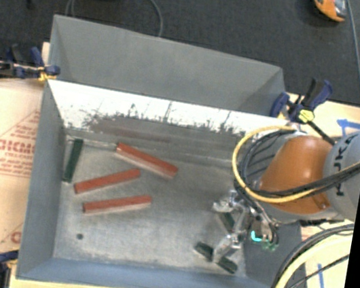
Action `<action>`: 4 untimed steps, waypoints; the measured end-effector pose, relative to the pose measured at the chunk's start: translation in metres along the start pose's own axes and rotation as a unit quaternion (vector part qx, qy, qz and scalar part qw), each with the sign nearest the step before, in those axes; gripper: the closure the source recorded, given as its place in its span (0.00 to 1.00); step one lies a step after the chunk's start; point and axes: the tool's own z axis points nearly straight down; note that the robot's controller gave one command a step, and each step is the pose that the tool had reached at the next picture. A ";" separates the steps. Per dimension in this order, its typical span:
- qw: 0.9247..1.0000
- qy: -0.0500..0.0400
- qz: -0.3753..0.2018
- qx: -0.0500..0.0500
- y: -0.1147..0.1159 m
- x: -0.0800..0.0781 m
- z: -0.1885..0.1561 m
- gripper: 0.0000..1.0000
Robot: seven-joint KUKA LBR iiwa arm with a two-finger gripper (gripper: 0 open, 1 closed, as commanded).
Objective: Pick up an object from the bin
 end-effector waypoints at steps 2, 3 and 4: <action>1.000 0.000 -0.001 0.000 0.000 0.000 0.000 0.00; 1.000 0.000 -0.001 0.000 0.000 0.000 0.000 1.00; 1.000 0.000 -0.001 0.000 0.000 0.000 0.000 0.00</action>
Offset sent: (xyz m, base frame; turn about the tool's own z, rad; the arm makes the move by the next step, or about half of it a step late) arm 0.0000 0.0000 0.0000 0.0000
